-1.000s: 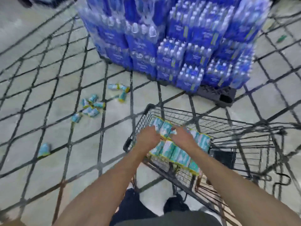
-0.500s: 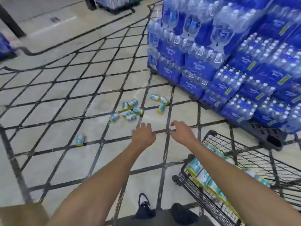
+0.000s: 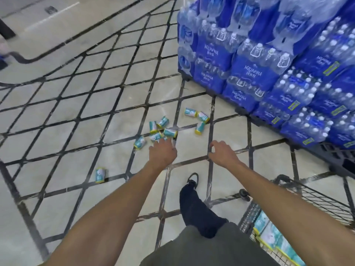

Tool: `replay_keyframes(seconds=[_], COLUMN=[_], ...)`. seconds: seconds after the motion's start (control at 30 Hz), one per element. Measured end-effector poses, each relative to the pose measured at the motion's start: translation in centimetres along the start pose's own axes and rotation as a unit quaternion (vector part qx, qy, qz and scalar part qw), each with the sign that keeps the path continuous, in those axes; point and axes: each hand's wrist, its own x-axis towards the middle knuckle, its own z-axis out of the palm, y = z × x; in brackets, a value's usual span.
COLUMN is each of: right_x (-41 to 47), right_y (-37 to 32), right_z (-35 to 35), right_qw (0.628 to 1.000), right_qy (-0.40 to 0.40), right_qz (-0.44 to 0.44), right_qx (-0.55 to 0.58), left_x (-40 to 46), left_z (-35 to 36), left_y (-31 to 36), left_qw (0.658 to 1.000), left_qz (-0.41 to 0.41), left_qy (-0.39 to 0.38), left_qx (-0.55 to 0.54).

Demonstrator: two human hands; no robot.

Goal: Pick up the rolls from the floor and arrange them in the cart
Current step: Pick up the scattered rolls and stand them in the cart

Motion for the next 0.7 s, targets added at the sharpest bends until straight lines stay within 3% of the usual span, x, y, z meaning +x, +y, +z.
replay_keyframes(seconds=[0.27, 0.37, 0.43, 0.63, 0.7], right_x=[16.0, 21.7, 25.6, 38.3, 42.5], right_y=[-0.9, -1.3, -1.6, -0.6, 0.0], right_z=[-5.9, -7.1, -7.3, -5.4, -4.3], right_qw=[0.997, 0.994, 0.986, 0.942, 0.920], right_qy=[-0.038, -0.041, -0.045, -0.039, -0.038], right_qz=[0.056, 0.084, 0.118, 0.228, 0.271], right_qx=[0.044, 0.064, 0.107, 0.243, 0.279], left_x=[17.2, 23.2, 27.5, 40.5, 44.9], left_z=[-5.2, -6.0, -5.1, -1.2, 1.6], left_y=[1.6, 2.7, 2.6, 2.3, 1.3], left_qw=[0.998, 0.999, 0.994, 0.916, 0.863], left_qz=[0.008, -0.005, -0.046, -0.225, -0.293], left_qy=[-0.011, -0.039, -0.064, -0.117, -0.139], left_qx=[0.055, 0.016, -0.071, -0.312, -0.388])
